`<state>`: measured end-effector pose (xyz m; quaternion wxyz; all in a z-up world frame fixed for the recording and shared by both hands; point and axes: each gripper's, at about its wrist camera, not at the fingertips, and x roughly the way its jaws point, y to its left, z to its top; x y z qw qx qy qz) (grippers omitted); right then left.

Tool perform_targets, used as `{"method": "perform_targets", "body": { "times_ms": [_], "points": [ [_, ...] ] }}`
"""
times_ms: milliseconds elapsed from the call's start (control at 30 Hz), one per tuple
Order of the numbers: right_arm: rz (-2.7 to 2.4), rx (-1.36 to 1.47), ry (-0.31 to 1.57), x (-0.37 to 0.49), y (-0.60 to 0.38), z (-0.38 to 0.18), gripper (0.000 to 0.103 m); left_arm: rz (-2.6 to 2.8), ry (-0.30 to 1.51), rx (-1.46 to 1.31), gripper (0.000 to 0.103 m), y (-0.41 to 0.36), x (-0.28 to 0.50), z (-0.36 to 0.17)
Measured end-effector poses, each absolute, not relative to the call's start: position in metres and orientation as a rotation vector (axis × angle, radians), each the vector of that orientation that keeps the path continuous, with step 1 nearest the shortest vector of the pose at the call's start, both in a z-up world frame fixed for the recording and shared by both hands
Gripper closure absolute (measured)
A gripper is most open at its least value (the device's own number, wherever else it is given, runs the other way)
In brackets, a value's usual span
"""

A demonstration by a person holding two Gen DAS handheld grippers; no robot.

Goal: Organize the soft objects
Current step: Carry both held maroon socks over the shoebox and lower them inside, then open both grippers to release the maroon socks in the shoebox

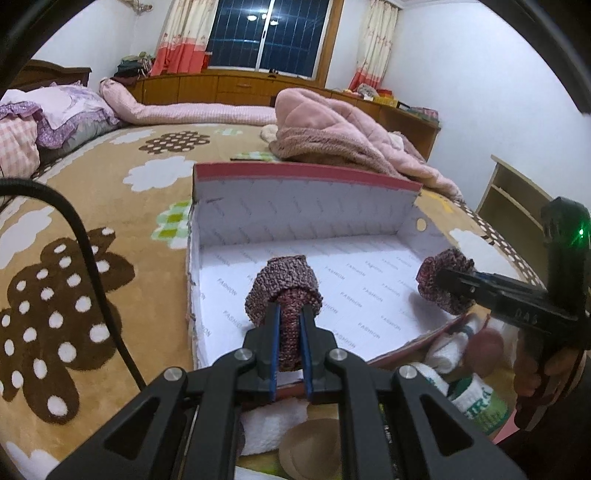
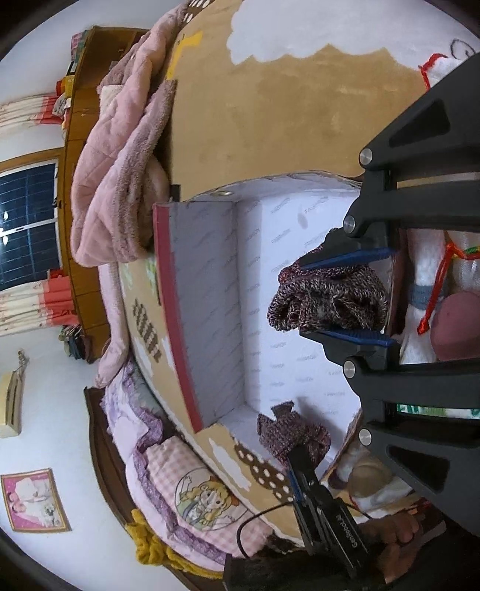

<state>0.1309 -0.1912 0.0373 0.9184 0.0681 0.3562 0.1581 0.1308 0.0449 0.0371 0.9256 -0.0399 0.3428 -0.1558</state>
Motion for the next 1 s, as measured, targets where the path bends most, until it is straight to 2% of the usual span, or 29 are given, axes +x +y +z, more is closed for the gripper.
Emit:
{"method": "perform_targets", "body": {
  "times_ms": [100, 167, 233, 267, 467, 533, 600, 733, 900, 1000],
  "points": [
    [0.289, 0.110, 0.720, 0.131, -0.186, 0.034, 0.069, -0.311, 0.730, -0.079, 0.092, 0.045, 0.135, 0.032],
    [0.290, 0.084, 0.713, 0.129, -0.180, 0.034, 0.059, -0.299, 0.752, -0.058, 0.092, 0.043, 0.139, 0.026],
    [0.318, 0.065, 0.700, 0.126, -0.174, 0.034, 0.042, -0.298, 0.748, -0.048, 0.092, 0.042, 0.137, 0.024],
    [0.323, 0.054, 0.698, 0.125, -0.171, 0.033, 0.039, -0.299, 0.748, -0.048, 0.092, 0.042, 0.136, 0.024],
    [0.286, 0.008, 0.670, 0.120, -0.164, 0.027, 0.035, -0.274, 0.719, -0.004, 0.091, 0.032, 0.132, 0.022],
    [0.286, 0.007, 0.667, 0.118, -0.163, 0.028, 0.034, -0.267, 0.716, -0.019, 0.087, 0.034, 0.131, 0.020],
    [0.286, 0.002, 0.666, 0.117, -0.162, 0.027, 0.033, -0.257, 0.707, -0.027, 0.073, 0.035, 0.130, 0.019],
    [0.278, -0.016, 0.666, 0.117, -0.158, 0.026, 0.029, -0.241, 0.700, -0.028, 0.064, 0.036, 0.131, 0.019],
    [0.281, 0.003, 0.647, 0.112, -0.158, 0.030, 0.028, -0.237, 0.688, -0.018, 0.031, 0.032, 0.128, 0.023],
    [0.280, 0.024, 0.637, 0.107, -0.158, 0.034, 0.027, -0.230, 0.671, -0.031, 0.024, 0.035, 0.126, 0.028]
  ]
}}
